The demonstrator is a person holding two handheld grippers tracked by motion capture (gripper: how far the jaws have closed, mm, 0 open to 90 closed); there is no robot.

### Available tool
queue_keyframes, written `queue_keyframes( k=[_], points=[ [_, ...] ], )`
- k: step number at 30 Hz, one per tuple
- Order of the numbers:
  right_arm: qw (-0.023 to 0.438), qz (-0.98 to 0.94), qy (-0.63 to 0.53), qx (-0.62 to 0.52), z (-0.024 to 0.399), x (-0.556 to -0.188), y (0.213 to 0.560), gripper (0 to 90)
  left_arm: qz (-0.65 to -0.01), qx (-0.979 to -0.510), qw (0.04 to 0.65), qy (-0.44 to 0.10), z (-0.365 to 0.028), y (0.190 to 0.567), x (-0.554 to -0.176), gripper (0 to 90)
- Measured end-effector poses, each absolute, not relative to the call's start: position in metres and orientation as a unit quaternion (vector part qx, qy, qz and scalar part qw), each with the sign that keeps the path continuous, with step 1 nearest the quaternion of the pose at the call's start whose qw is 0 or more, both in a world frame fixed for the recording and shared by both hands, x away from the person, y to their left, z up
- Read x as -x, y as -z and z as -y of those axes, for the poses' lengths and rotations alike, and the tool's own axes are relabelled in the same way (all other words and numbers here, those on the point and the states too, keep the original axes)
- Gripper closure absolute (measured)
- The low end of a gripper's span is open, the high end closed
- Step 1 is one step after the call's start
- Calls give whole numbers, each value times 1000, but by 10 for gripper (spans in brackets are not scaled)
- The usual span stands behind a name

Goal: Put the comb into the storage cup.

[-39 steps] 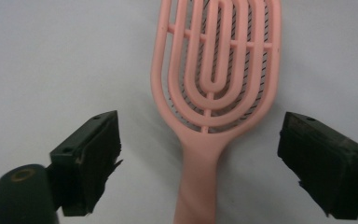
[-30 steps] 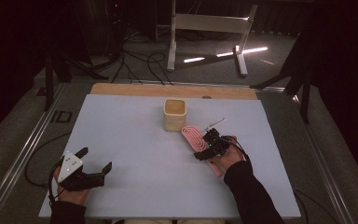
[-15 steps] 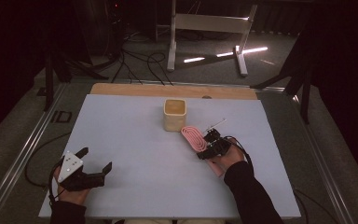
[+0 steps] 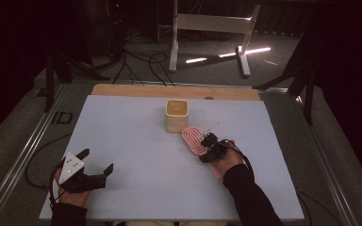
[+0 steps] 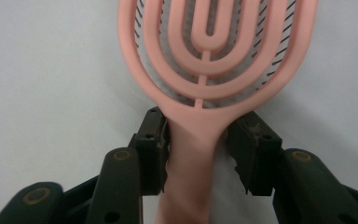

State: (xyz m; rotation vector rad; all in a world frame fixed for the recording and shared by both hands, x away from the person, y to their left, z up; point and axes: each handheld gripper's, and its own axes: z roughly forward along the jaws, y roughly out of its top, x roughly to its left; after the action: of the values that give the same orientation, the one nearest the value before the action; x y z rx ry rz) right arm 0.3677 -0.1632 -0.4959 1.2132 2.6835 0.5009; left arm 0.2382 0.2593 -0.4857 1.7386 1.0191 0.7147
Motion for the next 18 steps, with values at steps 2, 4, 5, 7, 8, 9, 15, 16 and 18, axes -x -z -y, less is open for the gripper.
queue_keyframes(
  k=[2,4,5,7,8,9,15,16,18],
  points=[
    [79,-896,-165,-404,163,-368,496,581,-418,-712,482,-293,-260,486,-238,2],
    [80,-895,-164,-406,162,-367,496,581,-418,-712,481,-293,-260,486,-238,1],
    [78,-896,-164,-405,164,-367,496,582,-418,-712,481,-293,-260,486,-238,1],
    [78,-895,-163,-409,164,-366,496,583,-419,-712,481,-293,-260,486,-238,1],
    [77,-895,-157,-411,164,-364,495,596,-419,-712,482,-292,-260,486,-238,2],
    [77,-895,-157,-411,164,-364,495,596,-419,-712,482,-292,-260,486,-238,2],
    [69,-891,-161,-420,165,-367,495,625,-417,-716,479,-290,-258,487,-239,2],
    [67,-889,-163,-423,166,-368,495,638,-417,-717,478,-290,-257,487,-239,1],
    [66,-888,-166,-423,166,-368,495,644,-416,-718,477,-290,-257,487,-239,2]
  ],
)
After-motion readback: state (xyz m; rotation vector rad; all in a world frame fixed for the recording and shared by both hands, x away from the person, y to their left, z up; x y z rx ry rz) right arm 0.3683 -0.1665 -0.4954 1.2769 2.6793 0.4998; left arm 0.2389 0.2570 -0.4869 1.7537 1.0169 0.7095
